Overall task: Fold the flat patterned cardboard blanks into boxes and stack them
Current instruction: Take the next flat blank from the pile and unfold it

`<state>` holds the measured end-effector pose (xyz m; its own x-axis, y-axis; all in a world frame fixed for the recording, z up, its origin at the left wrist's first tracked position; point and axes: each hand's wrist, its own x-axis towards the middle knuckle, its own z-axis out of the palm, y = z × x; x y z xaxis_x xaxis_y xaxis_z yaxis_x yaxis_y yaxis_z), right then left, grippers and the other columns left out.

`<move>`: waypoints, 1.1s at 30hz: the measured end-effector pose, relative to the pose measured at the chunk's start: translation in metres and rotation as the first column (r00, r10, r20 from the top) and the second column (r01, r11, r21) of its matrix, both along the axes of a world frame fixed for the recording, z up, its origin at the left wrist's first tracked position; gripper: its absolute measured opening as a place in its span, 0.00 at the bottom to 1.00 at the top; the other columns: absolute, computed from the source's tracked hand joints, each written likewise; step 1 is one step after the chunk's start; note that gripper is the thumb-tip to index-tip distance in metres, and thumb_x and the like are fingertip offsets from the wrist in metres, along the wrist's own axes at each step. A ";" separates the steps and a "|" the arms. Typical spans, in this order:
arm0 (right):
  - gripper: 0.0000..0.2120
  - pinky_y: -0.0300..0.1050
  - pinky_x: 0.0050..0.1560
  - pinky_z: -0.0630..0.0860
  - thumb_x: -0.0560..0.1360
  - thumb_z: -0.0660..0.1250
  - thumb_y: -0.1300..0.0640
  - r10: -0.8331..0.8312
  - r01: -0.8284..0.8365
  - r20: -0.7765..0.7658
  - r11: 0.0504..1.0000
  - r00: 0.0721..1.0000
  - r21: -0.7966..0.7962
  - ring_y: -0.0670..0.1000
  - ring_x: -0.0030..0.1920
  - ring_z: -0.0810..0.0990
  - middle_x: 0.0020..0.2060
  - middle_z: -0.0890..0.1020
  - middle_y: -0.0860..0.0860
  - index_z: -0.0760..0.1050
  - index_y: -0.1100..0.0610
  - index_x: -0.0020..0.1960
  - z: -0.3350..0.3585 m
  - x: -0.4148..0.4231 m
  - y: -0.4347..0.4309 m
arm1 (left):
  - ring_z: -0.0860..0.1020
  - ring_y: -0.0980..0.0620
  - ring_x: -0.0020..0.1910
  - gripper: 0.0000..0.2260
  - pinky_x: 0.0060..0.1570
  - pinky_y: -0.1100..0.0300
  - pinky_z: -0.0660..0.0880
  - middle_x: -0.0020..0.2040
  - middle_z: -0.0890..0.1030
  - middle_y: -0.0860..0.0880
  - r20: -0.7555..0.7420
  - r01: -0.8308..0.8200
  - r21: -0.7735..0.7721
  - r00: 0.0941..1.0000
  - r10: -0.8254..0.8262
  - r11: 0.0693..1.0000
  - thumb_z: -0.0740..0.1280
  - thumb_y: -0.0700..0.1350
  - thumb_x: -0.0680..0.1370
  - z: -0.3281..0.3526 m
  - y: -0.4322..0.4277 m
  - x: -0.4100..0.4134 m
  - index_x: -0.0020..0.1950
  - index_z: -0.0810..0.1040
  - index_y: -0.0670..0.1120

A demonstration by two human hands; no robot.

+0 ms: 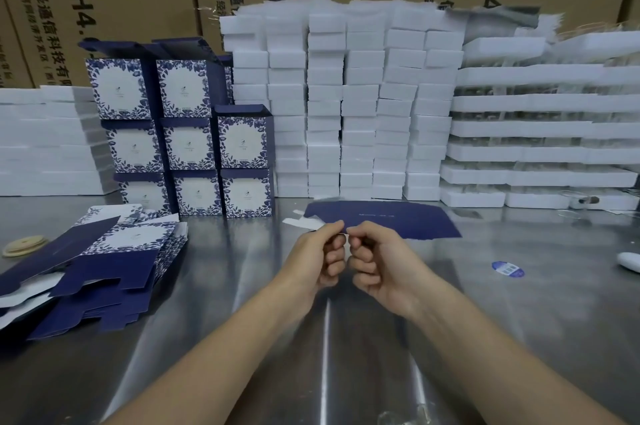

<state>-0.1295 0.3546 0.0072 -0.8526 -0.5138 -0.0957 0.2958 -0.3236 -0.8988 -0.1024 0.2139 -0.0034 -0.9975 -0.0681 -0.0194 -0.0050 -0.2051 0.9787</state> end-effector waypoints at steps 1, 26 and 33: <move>0.15 0.37 0.23 0.55 0.78 0.69 0.56 0.018 -0.018 0.003 1.000 1.000 0.010 0.45 0.25 0.60 0.28 0.62 0.47 0.71 0.53 0.34 -0.001 0.001 -0.001 | 0.62 0.56 0.24 0.22 0.25 0.63 0.55 0.28 0.63 0.54 -0.004 -0.016 0.015 1.000 0.016 1.000 0.66 0.54 0.82 -0.001 -0.001 0.000 0.28 0.71 0.52; 0.14 0.45 0.29 0.50 0.78 0.61 0.59 -0.348 0.349 -0.158 0.937 0.924 -0.019 0.48 0.26 0.54 0.26 0.57 0.47 0.67 0.54 0.34 -0.001 0.002 -0.002 | 0.63 0.54 0.25 0.21 0.27 0.62 0.57 0.28 0.63 0.52 -0.078 -0.169 0.099 0.981 0.177 0.981 0.63 0.50 0.82 0.002 -0.007 0.003 0.29 0.69 0.53; 0.14 0.42 0.26 0.54 0.79 0.63 0.56 -0.274 0.291 -0.232 0.956 0.933 0.039 0.49 0.27 0.57 0.26 0.61 0.48 0.68 0.55 0.35 -0.001 0.008 -0.005 | 0.63 0.53 0.28 0.18 0.30 0.61 0.62 0.30 0.62 0.52 -0.121 -0.070 0.055 0.990 0.076 0.996 0.58 0.48 0.83 0.003 0.001 0.009 0.32 0.66 0.53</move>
<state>-0.1213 0.3495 0.0065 -0.9652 -0.2474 0.0850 -0.0081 -0.2968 -0.9549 -0.0936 0.2150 -0.0006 -0.9849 -0.1428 0.0975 0.1312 -0.2498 0.9594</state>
